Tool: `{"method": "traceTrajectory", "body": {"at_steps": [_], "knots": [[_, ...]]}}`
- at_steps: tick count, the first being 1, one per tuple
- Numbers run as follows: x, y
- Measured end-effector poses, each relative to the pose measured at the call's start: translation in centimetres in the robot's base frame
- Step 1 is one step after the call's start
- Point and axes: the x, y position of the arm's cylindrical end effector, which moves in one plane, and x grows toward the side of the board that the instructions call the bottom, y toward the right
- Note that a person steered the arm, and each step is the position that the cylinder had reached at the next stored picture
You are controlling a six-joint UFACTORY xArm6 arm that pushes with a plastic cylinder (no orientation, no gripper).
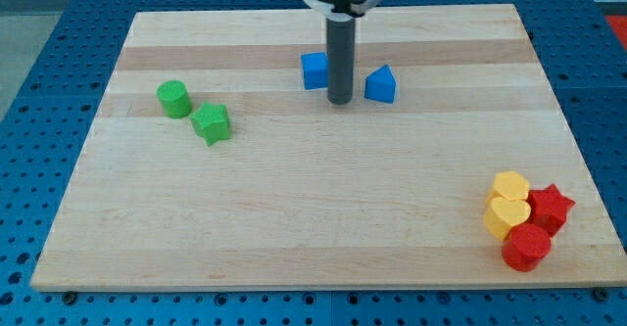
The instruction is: Push the cube into the green circle
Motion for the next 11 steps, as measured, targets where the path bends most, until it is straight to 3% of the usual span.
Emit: {"method": "traceTrajectory", "body": {"at_steps": [2,3,8,11], "knots": [[-5.4,-0.7],[-6.1,-2.4],[-4.6,-15.8],[-4.6,-16.4]]}}
